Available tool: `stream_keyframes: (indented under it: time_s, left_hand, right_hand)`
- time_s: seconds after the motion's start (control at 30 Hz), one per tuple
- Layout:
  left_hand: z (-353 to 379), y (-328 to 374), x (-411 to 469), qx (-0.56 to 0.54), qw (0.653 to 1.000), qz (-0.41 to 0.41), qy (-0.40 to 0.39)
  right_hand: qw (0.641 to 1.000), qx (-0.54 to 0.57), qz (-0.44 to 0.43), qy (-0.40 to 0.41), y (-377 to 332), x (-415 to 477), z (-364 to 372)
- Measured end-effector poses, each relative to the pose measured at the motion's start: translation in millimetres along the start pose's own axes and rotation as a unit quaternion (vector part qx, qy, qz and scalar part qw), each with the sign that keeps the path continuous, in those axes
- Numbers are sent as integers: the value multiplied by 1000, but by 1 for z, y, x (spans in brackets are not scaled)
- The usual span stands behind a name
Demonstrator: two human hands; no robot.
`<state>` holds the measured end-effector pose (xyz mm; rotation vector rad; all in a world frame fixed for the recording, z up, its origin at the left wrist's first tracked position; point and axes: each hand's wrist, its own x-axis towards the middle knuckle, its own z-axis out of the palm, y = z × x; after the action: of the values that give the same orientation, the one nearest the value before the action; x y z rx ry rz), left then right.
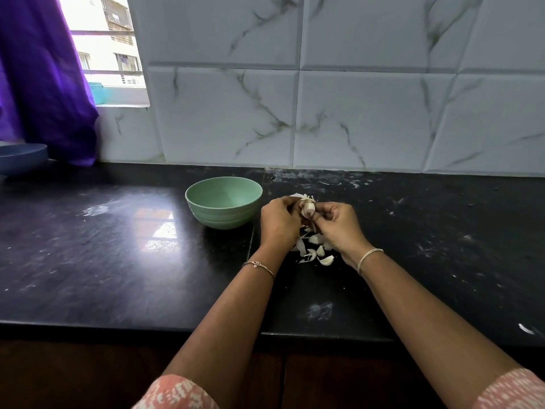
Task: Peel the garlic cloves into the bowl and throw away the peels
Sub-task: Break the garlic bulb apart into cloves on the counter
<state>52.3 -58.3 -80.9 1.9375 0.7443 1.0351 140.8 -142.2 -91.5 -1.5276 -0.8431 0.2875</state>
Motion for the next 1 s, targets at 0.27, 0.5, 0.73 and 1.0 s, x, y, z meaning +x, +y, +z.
stream_keyframes:
  time_s: [0.27, 0.5, 0.73, 1.0]
  left_hand:
    - [2, -3, 5, -98, 993, -63, -24]
    - [1, -5, 4, -205, 971, -105, -67]
    - [4, -3, 0, -278, 946, -137, -92]
    - [1, 0, 2, -339, 923, -162, -89]
  right_hand:
    - [998, 54, 12, 15, -6, -2, 0]
    - [996, 71, 15, 55, -7, -2, -4]
    - [985, 153, 65, 49, -11, -4, -3]
    - [969, 220, 107, 19, -12, -1, -3]
